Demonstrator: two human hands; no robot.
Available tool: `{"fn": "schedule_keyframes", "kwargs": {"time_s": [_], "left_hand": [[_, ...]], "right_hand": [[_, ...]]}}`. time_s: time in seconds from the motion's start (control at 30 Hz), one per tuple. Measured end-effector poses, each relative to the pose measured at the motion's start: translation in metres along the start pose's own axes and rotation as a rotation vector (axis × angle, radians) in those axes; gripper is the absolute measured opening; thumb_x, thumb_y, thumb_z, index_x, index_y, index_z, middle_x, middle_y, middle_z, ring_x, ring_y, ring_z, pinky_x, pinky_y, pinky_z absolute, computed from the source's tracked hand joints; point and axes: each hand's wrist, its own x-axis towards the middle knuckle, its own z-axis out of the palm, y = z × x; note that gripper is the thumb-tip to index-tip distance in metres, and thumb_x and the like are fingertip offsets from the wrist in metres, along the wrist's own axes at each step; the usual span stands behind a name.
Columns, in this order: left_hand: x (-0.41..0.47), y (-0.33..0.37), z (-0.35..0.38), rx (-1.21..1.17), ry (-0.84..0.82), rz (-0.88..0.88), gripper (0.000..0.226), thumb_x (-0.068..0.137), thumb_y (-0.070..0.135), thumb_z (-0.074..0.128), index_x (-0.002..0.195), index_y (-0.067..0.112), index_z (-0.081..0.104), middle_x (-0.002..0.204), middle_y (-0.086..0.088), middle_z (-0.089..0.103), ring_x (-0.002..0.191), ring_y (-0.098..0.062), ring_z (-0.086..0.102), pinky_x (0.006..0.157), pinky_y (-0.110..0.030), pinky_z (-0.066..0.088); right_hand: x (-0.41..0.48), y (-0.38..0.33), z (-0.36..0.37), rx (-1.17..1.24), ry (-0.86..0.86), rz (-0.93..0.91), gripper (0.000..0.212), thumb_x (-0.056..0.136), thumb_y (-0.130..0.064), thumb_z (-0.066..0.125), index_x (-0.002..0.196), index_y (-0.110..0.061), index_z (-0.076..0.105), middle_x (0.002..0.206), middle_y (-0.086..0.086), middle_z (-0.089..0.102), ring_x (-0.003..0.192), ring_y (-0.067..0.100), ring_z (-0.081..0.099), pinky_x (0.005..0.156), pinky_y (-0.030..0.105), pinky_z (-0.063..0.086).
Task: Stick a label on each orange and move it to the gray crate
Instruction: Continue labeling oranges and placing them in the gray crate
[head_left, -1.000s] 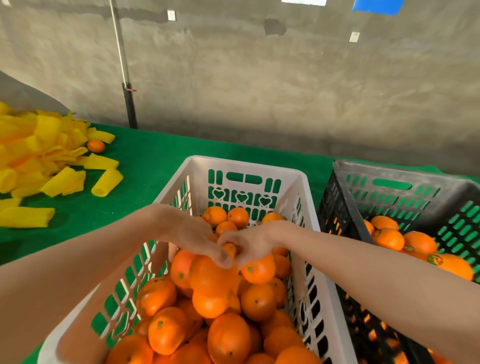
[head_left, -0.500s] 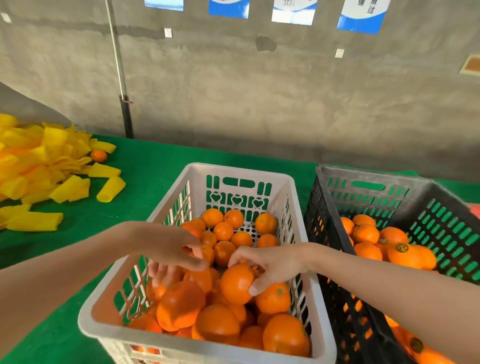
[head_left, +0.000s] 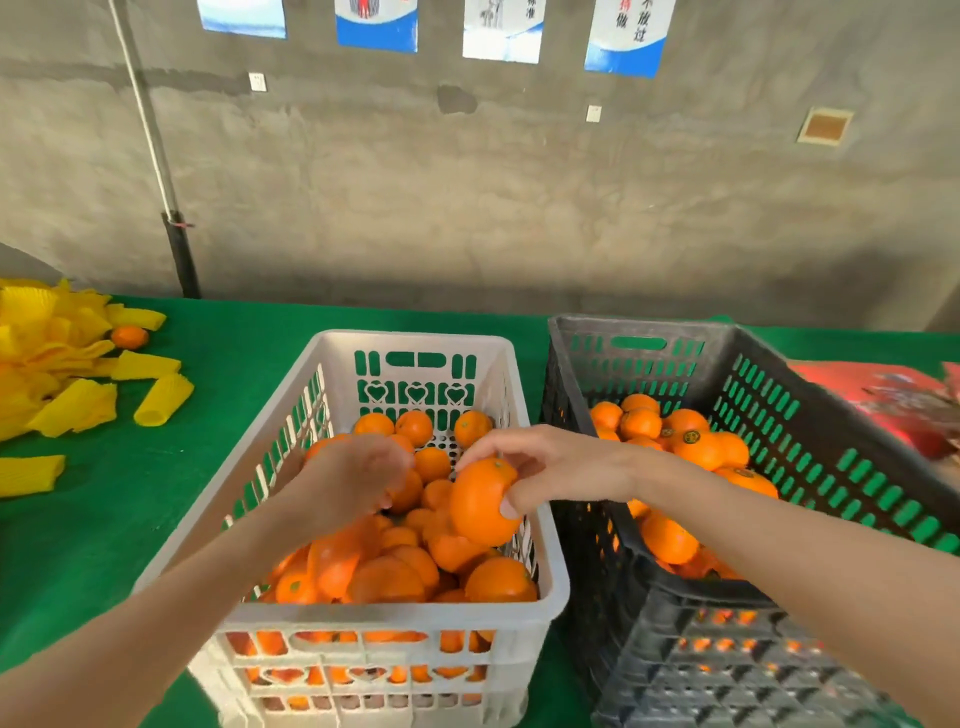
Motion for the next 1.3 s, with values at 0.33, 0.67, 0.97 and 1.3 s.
{"fn": "schedule_keyframes", "kwargs": {"time_s": [0.33, 0.67, 0.97, 1.3], "left_hand": [[-0.063, 0.097, 0.082, -0.811, -0.233, 0.016, 0.070, 0.057, 0.041, 0.073, 0.120, 0.013, 0.059, 0.102, -0.010, 0.072, 0.087, -0.028, 0.071, 0.073, -0.029, 0.058], [-0.087, 0.108, 0.169, -1.015, 0.069, -0.221, 0.069, 0.045, 0.040, 0.075, 0.109, 0.023, 0.055, 0.089, -0.003, 0.069, 0.066, -0.016, 0.068, 0.064, -0.027, 0.055], [-0.111, 0.062, 0.247, -1.039, 0.046, -0.542, 0.058, 0.048, 0.035, 0.079, 0.098, 0.013, 0.060, 0.092, -0.010, 0.068, 0.069, -0.018, 0.069, 0.062, -0.024, 0.055], [-0.123, 0.046, 0.279, -1.089, -0.066, -0.625, 0.092, 0.041, 0.048, 0.088, 0.117, 0.009, 0.053, 0.113, -0.012, 0.067, 0.103, -0.024, 0.064, 0.075, -0.028, 0.049]], "right_hand": [[-0.111, 0.000, 0.022, 0.134, 0.250, -0.063, 0.029, 0.085, -0.025, 0.067, 0.107, -0.029, 0.049, 0.082, 0.001, 0.060, 0.073, 0.005, 0.056, 0.068, 0.023, 0.044], [-0.181, 0.102, 0.110, -0.175, 0.379, -0.017, 0.017, 0.095, -0.028, 0.054, 0.106, -0.019, 0.065, 0.098, -0.002, 0.067, 0.083, 0.008, 0.059, 0.071, 0.027, 0.049], [-0.159, 0.213, 0.169, -0.517, -0.034, 0.493, 0.048, 0.089, -0.045, 0.050, 0.120, -0.010, 0.060, 0.127, 0.012, 0.049, 0.117, 0.032, 0.046, 0.094, 0.040, 0.043], [-0.165, 0.211, 0.159, -0.185, 0.236, 0.259, 0.013, 0.093, -0.021, 0.057, 0.093, -0.011, 0.066, 0.085, -0.013, 0.053, 0.091, 0.013, 0.053, 0.089, 0.029, 0.042]]}}
